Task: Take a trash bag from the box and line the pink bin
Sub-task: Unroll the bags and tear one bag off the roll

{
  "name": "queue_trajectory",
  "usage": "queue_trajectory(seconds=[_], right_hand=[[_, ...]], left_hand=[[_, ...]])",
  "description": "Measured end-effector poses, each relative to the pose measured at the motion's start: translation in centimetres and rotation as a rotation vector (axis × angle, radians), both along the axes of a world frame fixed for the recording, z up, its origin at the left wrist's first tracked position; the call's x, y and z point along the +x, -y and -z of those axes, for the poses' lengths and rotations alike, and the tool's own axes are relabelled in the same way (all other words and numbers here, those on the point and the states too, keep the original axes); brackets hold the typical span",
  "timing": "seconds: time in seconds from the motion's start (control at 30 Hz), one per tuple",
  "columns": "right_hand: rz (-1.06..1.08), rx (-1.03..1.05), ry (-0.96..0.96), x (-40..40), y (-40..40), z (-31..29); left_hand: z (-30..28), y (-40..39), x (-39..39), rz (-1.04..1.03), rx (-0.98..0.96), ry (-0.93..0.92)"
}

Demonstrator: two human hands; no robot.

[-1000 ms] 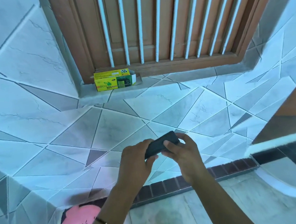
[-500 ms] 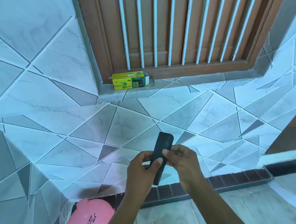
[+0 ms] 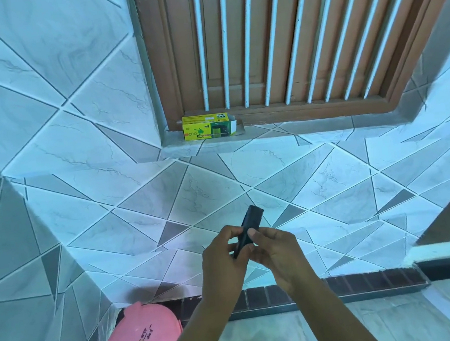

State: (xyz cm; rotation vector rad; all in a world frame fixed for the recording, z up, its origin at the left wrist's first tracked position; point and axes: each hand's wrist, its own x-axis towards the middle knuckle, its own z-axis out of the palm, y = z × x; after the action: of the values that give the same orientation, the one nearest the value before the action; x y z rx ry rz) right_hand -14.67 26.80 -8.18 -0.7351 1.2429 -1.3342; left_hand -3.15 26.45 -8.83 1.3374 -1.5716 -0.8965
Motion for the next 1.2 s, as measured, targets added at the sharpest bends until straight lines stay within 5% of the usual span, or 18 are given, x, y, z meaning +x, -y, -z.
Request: queue_trajectory(seconds=[0.2,0.33,0.5,0.67,0.87,1.2], right_hand=[[0.039,0.010,0.081,-1.1,0.4,-0.1],[-0.003,0.028,0.169,-1.1,0.5,0.0],[-0.014,0.041,0.195,-1.4,0.3,0.5],[-0.003,0.068,0.236,-2.0,0.4,0.8],[-0.111,0.304,0.331,-2.3,0.0,1.5],[-0.088,0.145,0.180,-6.4,0.2,1.0]], left_hand=[[0.9,0.3,-0.5,0.154,-0.039,-0.010],[0.8,0.6,-0.9,0.037,0.017,-0.074],[0.4,1.0,-0.7,0.042,0.308,-0.117],[0.7,1.2,-0.5,0.002,0.262,-0.216],[0.3,1.6,0.0,-0.037,0.291,-0.328],[0.7,2.4,4.1,-0.087,0.335,-0.449]])
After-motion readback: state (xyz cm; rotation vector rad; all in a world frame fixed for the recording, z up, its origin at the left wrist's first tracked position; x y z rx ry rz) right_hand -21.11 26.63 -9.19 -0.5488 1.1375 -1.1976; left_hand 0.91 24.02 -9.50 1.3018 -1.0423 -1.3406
